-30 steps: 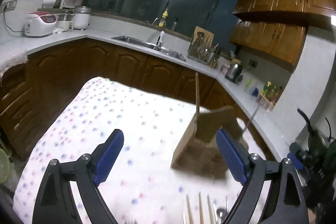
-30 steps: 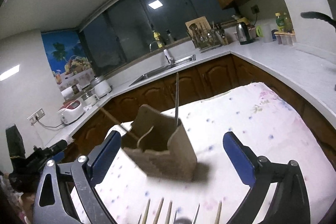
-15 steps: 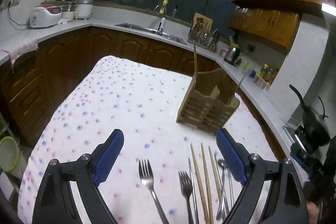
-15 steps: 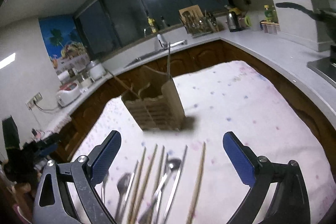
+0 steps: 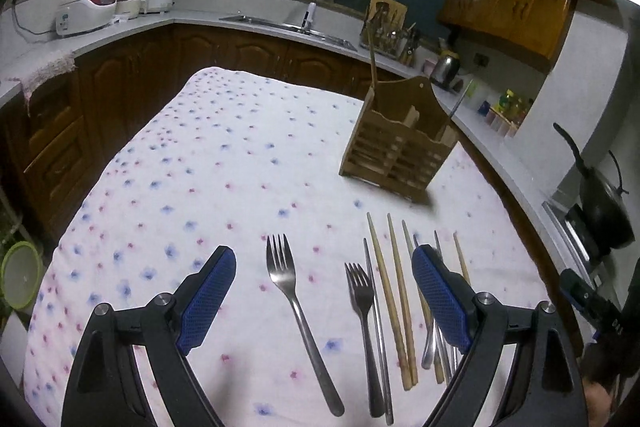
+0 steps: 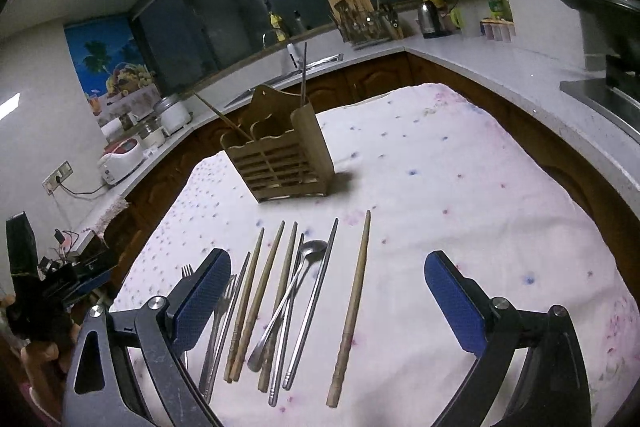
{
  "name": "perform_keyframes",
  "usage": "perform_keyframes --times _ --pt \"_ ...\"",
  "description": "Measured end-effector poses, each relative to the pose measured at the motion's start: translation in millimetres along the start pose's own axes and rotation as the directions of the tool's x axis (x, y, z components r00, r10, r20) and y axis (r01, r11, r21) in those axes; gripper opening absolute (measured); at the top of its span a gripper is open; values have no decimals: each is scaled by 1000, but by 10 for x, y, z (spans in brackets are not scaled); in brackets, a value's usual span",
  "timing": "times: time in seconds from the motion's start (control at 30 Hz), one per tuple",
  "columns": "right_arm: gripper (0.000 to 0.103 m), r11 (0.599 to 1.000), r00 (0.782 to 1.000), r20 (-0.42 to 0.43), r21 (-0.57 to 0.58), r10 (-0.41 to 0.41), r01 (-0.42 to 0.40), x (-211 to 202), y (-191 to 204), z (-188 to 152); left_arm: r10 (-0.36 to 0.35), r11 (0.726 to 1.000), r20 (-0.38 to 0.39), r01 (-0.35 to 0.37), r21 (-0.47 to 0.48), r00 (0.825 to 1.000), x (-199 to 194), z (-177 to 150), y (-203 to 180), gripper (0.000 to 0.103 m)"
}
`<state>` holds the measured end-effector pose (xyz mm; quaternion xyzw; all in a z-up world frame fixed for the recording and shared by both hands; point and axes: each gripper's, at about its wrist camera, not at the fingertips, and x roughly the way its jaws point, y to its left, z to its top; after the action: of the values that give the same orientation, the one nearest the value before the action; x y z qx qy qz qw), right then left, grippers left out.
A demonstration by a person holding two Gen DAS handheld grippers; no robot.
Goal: Organize utensils
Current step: 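Move both open tools back over the remaining utensils, then grasp a wooden chopstick with the right tool while the left tool grasps another wooden chopstick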
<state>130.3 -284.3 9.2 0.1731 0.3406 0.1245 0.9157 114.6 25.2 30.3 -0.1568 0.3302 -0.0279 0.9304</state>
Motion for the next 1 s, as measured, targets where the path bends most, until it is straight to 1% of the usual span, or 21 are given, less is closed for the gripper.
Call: perform_keyframes --times 0.13,0.3,0.37,0.5,0.53,0.6,0.63,0.67,0.7,0.73,0.77,0.83,0.93,1.0 --pt "99 1000 1000 -12 -6 0 0 19 27 -2 9 1000 -8 -9 26 1000 25 47 -100 90" --pt "99 1000 1000 -31 -9 -7 6 101 46 23 5 1000 -31 -5 29 1000 157 107 -151 89" --pt "99 1000 999 -41 -6 -4 4 147 44 29 5 1000 -48 -3 31 999 200 115 -156 89" --pt "96 1000 997 -67 -13 -28 27 247 40 26 7 999 -89 -3 39 996 349 138 -202 88" --pt "94 999 997 -74 -17 -36 34 276 33 22 2 999 -98 2 41 995 388 143 -219 86" --pt "78 998 994 -92 -26 -51 49 332 30 16 -17 999 -121 23 47 992 492 163 -286 75" --pt "74 998 993 -107 -29 -59 56 376 27 6 -28 998 -135 36 54 990 542 167 -322 67" --pt "66 998 991 -118 -32 -63 60 408 22 -2 -37 997 -149 47 62 988 599 173 -360 58" --pt "59 997 989 -132 -33 -67 63 450 15 -9 -52 995 -167 65 71 985 655 176 -400 54" --pt "56 998 987 -146 -29 -68 64 495 0 -15 -69 993 -183 85 77 981 711 183 -438 46" --pt "51 998 985 -158 -25 -67 64 533 -14 -17 -83 991 -198 102 85 977 767 193 -470 40" --pt "48 998 982 -178 -22 -68 65 599 -32 -22 -91 987 -235 120 110 968 918 212 -559 35" --pt "45 997 976 -204 -26 -74 71 721 -58 -19 -102 981 -284 144 129 953 1156 242 -633 32" --pt "41 997 971 -226 -23 -75 71 816 -88 -17 -97 981 -320 145 131 943 1336 263 -662 28"
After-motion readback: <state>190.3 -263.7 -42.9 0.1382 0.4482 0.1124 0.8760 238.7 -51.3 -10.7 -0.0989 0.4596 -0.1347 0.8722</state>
